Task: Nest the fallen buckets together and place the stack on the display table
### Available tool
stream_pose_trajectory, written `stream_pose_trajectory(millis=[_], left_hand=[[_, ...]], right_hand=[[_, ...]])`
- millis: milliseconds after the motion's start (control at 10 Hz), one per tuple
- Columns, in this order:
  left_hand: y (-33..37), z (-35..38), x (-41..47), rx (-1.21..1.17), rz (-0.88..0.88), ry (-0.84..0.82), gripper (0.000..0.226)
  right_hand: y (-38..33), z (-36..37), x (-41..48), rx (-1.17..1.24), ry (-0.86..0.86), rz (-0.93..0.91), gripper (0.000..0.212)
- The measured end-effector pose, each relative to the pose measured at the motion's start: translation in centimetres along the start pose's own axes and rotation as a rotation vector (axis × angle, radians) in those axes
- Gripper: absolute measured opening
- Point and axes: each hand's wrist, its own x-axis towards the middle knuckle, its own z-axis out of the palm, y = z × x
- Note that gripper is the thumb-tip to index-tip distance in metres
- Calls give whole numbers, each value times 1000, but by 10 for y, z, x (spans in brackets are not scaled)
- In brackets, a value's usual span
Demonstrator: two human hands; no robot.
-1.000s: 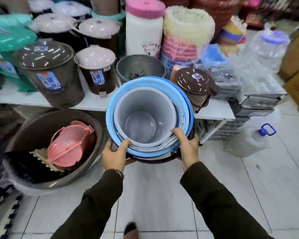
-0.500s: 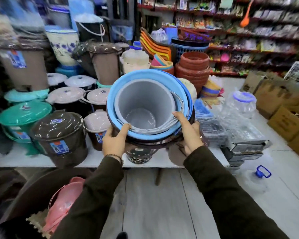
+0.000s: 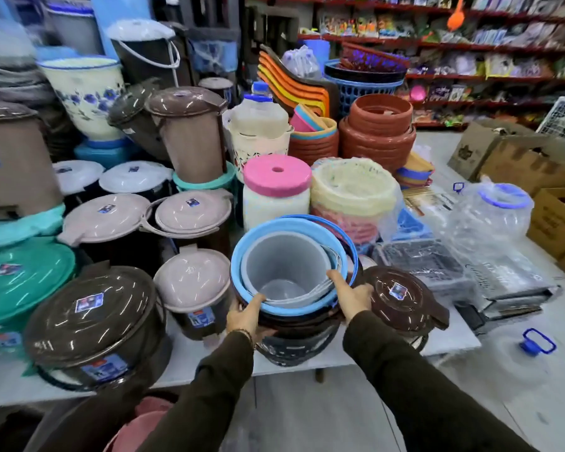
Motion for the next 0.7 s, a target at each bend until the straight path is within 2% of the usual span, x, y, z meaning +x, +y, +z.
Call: stream_pose_trajectory(millis=[100, 200, 300, 400, 500, 600, 700], left_hand=[[-19, -4, 26, 60, -40, 13, 52], [-67, -17, 89, 311, -31, 94, 73], [-60, -16, 84, 590, -21, 134, 80], [-29, -9, 56, 821, 1, 174, 70], [-24, -10, 59, 860, -26, 183, 86], [-23, -3, 60, 1012, 82, 244, 111], [-16, 5, 56, 1149, 242, 287, 110]], right_hand=[[15, 8, 10, -62, 21, 50, 99], [34, 9, 20, -161, 65, 119, 95], [41, 11, 23, -234, 62, 158, 100], [52, 15, 43, -368, 21, 177, 121], [44, 16, 40, -477, 38, 163, 119], [28, 12, 26, -720, 126, -30, 114], [19, 7, 22, -843, 148, -237, 104]])
